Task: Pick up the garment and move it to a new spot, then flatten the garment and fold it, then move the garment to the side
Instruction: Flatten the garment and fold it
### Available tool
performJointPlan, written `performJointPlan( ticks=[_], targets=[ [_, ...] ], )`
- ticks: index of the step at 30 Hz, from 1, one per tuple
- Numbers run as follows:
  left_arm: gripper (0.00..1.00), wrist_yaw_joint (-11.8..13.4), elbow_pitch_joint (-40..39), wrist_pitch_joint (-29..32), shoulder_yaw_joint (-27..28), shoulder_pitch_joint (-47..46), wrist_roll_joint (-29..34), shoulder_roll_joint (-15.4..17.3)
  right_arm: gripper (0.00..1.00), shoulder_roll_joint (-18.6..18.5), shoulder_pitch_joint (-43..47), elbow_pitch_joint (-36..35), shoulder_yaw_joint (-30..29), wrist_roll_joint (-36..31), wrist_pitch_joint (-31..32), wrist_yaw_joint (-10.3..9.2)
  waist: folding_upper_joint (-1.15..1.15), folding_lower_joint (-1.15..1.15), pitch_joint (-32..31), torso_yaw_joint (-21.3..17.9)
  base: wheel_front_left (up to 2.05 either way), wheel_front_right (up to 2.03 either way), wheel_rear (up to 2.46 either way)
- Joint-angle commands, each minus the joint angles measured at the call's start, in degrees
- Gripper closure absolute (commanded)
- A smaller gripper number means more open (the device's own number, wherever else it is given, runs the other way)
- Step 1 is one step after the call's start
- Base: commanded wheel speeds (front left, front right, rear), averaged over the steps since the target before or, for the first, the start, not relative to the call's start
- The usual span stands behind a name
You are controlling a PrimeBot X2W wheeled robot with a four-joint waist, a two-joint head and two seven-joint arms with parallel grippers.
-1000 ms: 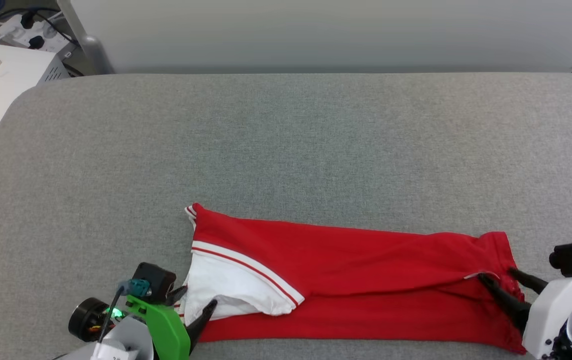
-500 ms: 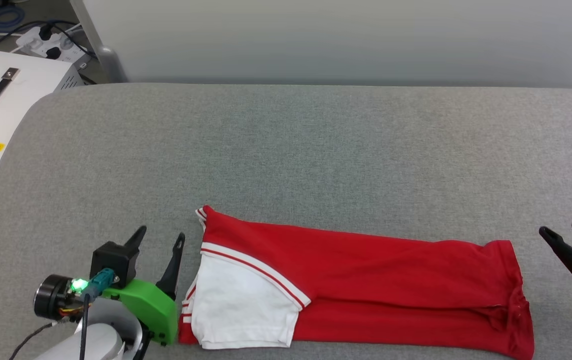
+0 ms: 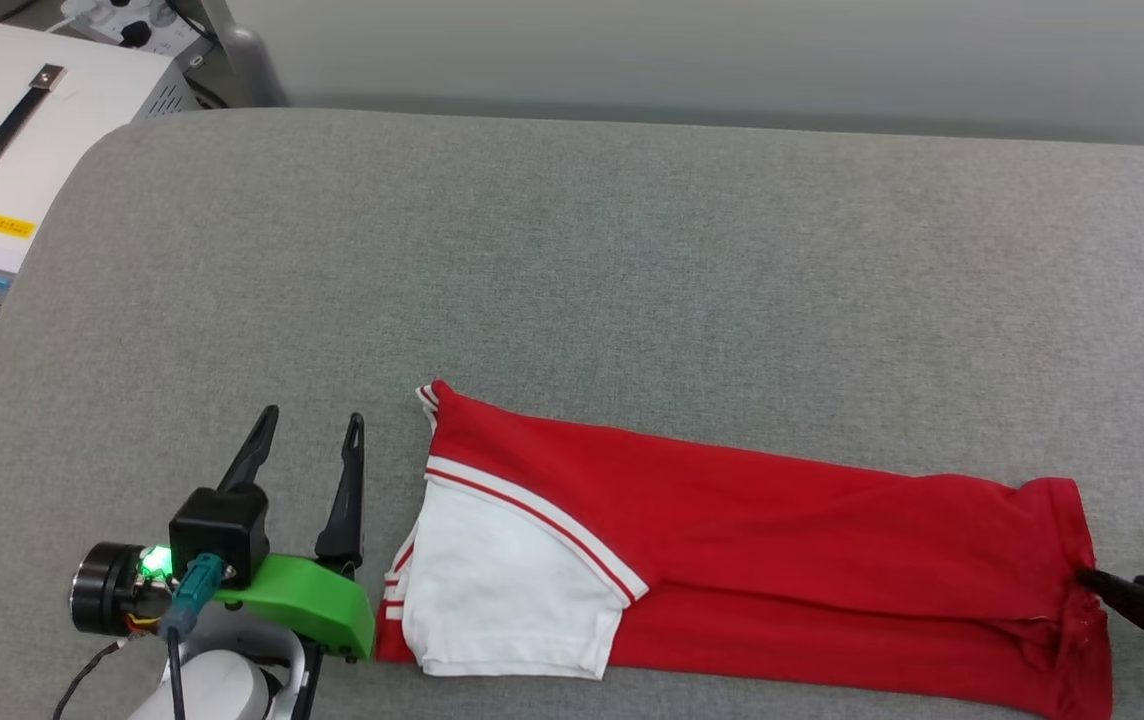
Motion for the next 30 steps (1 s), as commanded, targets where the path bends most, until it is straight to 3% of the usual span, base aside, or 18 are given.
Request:
performJointPlan(
  ticks=[1,14,21,22,23,30],
  targets=[
    [0.00,-0.79,0.03,-0.33,1.34,1.37,1.51,-1.14,0.00,0.67,-1.12,0.72,0.63,0.48,0.24,-0.03,0.00,0.00,1.17,0.94,0.00,0.00,0.00],
    [0.00,-6.93,2.17,-0.33,10.79,4.37,10.28,-9.77,0.00,5.76,-3.17,4.36,10.36,1.95,-1.95,-0.03,0.00,0.00,2.50,2.35,0.00,0.00,0.00],
    [0.00,-9.52,2.72,-0.33,16.54,6.29,15.31,-14.33,0.00,5.68,-3.90,6.04,15.30,2.57,-4.75,-0.03,0.00,0.00,2.13,2.42,0.00,0.00,0.00],
    [0.00,-9.87,2.79,-0.33,17.20,6.52,15.95,-14.87,0.56,5.33,-4.09,6.21,15.98,2.19,-5.15,-0.03,0.00,0.00,2.08,2.40,0.00,0.00,0.00],
    [0.00,-10.31,2.86,-0.33,18.03,6.79,16.77,-15.52,1.00,4.82,-4.40,6.45,16.60,1.42,-6.18,-0.03,0.00,0.00,2.02,2.35,0.00,0.00,0.00],
    [0.00,-13.95,1.82,-0.33,23.06,9.09,21.06,-19.11,1.00,2.16,-5.89,7.62,17.40,1.99,-10.05,-0.03,0.00,0.00,0.72,1.86,0.00,0.00,0.00]
  ],
)
